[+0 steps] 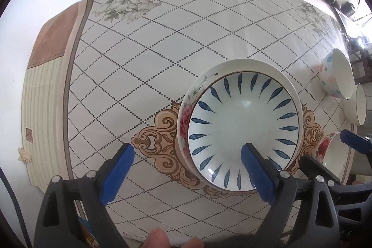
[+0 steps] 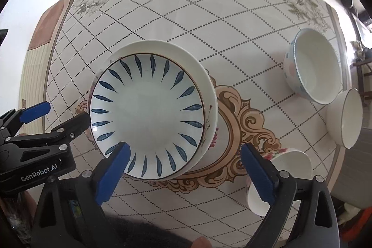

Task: Organize plates and bowls
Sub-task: 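Raise both grippers above the table and turn toward the bowls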

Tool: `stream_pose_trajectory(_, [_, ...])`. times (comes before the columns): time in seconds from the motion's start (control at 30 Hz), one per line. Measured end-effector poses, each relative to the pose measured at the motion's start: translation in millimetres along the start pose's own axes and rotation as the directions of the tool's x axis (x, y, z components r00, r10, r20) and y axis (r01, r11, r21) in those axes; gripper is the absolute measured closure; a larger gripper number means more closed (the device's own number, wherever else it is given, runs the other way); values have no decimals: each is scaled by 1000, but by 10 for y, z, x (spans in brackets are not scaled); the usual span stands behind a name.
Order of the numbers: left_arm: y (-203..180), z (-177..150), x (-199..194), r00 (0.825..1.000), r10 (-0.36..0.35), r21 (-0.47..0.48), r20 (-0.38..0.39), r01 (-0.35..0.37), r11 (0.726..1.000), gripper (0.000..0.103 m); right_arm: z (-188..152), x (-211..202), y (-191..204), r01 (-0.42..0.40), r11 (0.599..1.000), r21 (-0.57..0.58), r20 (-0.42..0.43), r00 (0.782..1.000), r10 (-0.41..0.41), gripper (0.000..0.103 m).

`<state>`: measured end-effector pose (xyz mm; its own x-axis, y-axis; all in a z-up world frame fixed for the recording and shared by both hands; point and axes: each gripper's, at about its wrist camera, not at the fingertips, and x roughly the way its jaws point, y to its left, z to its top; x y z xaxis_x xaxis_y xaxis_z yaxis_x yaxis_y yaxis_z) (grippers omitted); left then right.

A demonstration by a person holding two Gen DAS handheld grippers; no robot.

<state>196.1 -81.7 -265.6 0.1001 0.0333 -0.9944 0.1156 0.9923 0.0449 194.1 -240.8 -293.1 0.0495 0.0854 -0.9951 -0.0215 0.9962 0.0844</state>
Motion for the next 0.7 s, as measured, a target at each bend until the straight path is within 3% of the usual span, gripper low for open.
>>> stream_pose_trajectory(0.2, [103,-106,-470,994,5,-3,106,-5,1000,5,-231,-506,43,50,999,5,124,991,-51,4])
stream_pose_trajectory(0.33, [161,-279,-785,987,-1,-1,161,1,1000,5,-435,-882,68,42,999,30,188,981,-46,4])
stream_pose_trajectory(0.7, [406,-882,-1590,956,-16,2,293,16,1000,5,-1216,-1783,321,101,992,82,346,930,-123,4])
